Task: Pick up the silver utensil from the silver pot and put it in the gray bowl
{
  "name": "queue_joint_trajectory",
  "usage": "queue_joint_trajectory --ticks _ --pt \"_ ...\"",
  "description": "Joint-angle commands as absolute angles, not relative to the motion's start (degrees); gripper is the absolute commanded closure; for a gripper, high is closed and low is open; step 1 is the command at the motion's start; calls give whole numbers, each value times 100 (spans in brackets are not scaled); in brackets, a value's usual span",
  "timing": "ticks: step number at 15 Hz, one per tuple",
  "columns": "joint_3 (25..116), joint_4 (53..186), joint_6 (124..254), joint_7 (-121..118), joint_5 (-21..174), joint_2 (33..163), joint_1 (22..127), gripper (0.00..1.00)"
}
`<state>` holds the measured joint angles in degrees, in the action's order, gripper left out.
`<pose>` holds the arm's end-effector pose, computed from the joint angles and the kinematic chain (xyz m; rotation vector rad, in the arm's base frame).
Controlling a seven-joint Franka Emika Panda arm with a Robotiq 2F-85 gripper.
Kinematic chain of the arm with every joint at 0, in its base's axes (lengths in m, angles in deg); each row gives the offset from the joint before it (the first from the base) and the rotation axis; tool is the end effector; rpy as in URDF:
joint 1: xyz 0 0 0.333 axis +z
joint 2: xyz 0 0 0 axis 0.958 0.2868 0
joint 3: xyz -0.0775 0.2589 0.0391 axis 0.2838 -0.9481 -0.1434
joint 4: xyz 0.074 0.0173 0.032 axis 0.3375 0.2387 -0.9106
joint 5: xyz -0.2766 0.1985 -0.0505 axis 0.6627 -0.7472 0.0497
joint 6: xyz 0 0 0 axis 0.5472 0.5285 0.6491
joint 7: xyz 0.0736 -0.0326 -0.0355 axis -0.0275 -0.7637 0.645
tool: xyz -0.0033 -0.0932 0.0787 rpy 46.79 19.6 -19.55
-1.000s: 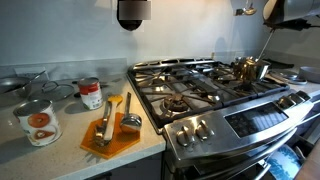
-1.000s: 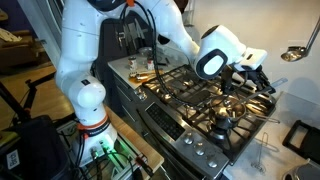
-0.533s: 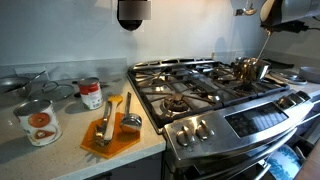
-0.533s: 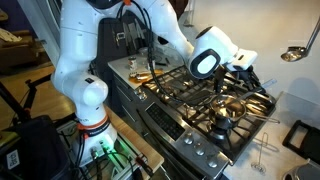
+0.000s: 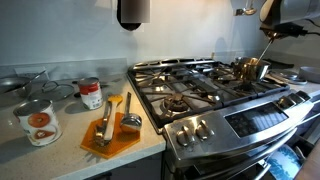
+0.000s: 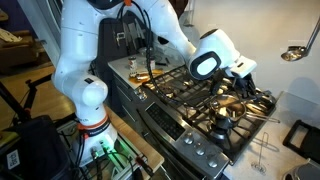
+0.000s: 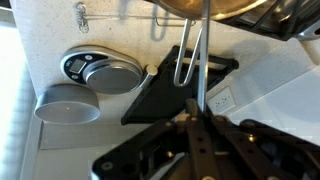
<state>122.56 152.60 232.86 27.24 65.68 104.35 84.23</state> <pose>0.4155 -0.3913 0.3495 2.0877 -1.6553 0.9625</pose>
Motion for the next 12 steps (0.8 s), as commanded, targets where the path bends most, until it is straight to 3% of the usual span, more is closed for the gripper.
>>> queue_joint_trajectory --ticks 1,12 --pt "12321 15170 23375 2946 6439 10632 8378 99" --pt "12570 15132 24550 3169 6424 11376 8582 99"
